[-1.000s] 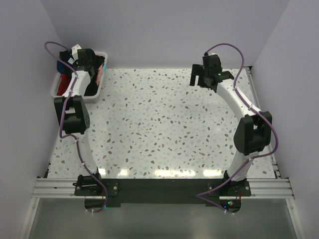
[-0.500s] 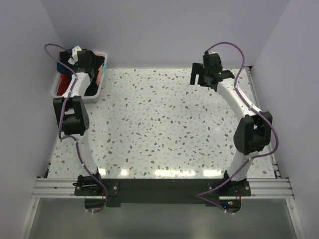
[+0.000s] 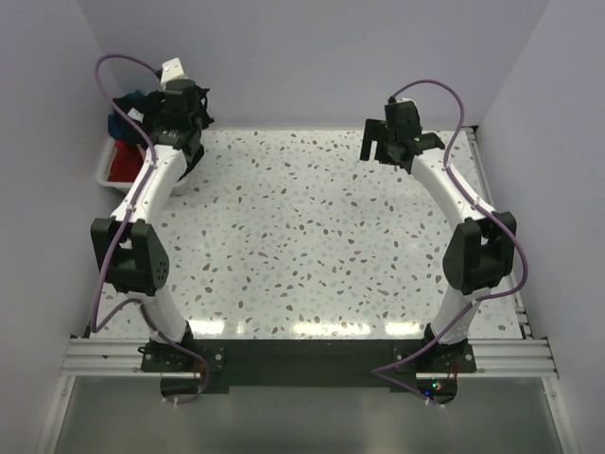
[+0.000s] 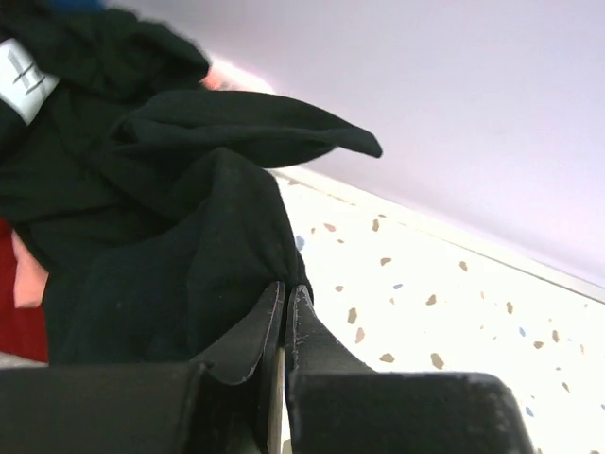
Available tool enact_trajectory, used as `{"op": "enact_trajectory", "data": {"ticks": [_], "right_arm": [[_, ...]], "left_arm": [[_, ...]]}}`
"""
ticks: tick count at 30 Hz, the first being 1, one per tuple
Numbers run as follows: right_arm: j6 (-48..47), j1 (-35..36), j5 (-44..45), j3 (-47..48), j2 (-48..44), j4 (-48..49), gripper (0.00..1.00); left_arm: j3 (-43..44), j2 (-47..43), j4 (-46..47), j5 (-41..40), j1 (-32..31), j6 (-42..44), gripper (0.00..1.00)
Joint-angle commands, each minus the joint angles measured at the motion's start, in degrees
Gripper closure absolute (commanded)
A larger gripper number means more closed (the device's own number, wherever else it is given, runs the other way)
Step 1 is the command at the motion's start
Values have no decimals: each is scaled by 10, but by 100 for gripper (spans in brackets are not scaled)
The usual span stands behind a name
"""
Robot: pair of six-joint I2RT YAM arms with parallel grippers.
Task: Fold and stack the t-shirts
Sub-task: Grab the tshirt from the pile, then move the tshirt to the center of the board
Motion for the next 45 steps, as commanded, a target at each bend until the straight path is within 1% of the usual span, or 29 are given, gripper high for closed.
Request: {"op": "enact_trajectory", "data": {"ticks": [1, 3, 4, 8, 13, 16, 18, 19, 22, 25, 30, 33, 34, 36, 37, 38, 40, 41, 42, 44, 45], "right_arm": [[13, 3, 18, 3, -29, 13, 5], [18, 2, 41, 3, -39, 13, 5], [27, 3, 48, 4, -40, 12, 5], [51, -7, 86, 11, -60, -2, 5], [68, -24, 111, 3, -94, -4, 5], [72, -29, 127, 3, -108, -13, 5], [79, -32, 138, 0, -117, -20, 5], [82, -35, 147, -2, -121, -24, 5], [96, -44, 156, -11, -142, -33, 6], [104, -47, 162, -26, -165, -37, 6], [107, -49, 177, -41, -195, -43, 6], [107, -49, 186, -42, -209, -52, 6], [108, -50, 188, -43, -213, -54, 6], [106, -50, 194, -48, -225, -57, 6], [105, -49, 196, -54, -229, -56, 6], [105, -49, 198, -56, -233, -56, 6], [105, -50, 200, -67, -241, -55, 6], [105, -49, 199, -69, -243, -55, 6], [105, -49, 197, -71, -243, -56, 6], [105, -50, 192, -75, -242, -57, 6], [105, -50, 189, -75, -240, -56, 6]], "left_arm": [[-26, -73, 69, 36, -28, 35, 100], [-31, -95, 92, 53, -47, 53, 100], [-27, -100, 96, 77, -53, 58, 100], [64, -76, 40, 119, -83, 64, 100], [83, -79, 52, 168, -127, 88, 100], [105, -72, 42, 188, -159, 97, 100], [127, -64, 36, 204, -190, 112, 100], [135, -62, 31, 206, -214, 120, 100], [168, -52, 17, 206, -254, 142, 100], [231, -29, -15, 192, -282, 150, 100], [260, -21, -17, 204, -313, 154, 100], [244, -23, -22, 192, -321, 151, 100], [216, -34, -22, 192, -321, 145, 100], [172, -50, -7, 168, -321, 138, 100], [125, -71, -1, 162, -321, 131, 100], [104, -82, 4, 151, -321, 126, 100], [44, -114, 20, 91, -320, 109, 100], [27, -126, 23, 60, -321, 102, 100], [12, -136, 34, 5, -320, 96, 100], [-21, -158, 41, -46, -319, 92, 100], [-36, -164, 43, -94, -320, 88, 100]]}}
